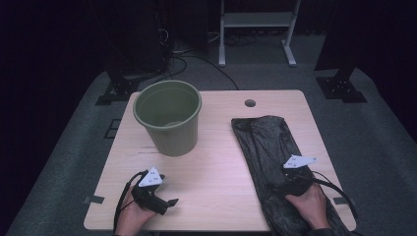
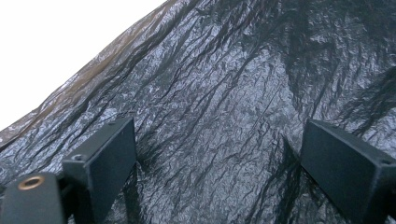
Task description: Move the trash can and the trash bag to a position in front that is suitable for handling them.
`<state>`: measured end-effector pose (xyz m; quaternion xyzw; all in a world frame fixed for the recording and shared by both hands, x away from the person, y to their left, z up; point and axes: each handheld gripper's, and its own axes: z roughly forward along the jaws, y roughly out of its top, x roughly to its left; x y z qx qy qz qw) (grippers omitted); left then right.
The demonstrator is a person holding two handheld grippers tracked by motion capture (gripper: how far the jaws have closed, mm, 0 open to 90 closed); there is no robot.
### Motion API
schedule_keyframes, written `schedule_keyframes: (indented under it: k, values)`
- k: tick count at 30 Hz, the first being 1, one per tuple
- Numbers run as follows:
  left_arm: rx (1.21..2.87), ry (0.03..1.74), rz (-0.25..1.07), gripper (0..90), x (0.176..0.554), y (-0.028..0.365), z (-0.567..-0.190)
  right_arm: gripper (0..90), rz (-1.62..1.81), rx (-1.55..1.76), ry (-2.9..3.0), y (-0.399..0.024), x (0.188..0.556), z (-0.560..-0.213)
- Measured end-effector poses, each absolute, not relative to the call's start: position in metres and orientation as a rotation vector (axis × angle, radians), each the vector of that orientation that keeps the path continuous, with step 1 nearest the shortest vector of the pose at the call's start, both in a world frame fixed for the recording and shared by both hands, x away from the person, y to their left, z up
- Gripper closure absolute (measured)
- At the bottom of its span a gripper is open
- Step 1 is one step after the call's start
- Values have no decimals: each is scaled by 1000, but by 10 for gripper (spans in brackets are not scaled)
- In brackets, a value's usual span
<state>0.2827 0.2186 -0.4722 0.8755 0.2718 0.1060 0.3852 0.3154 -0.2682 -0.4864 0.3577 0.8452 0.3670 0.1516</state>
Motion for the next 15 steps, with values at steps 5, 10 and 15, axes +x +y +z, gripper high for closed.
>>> schedule_keyframes:
  k: [5,10,15]
  values:
    - [2243,701,266,0,283,221,-463,93,1053,1031,2425,-268,315,-487]
    - [2212,728,261,0,283,225,-446,93,1052,1032,2423,-268,315,-487]
    - [2191,745,284,0,283,228,-423,92,1053,1032,2424,-268,315,-487]
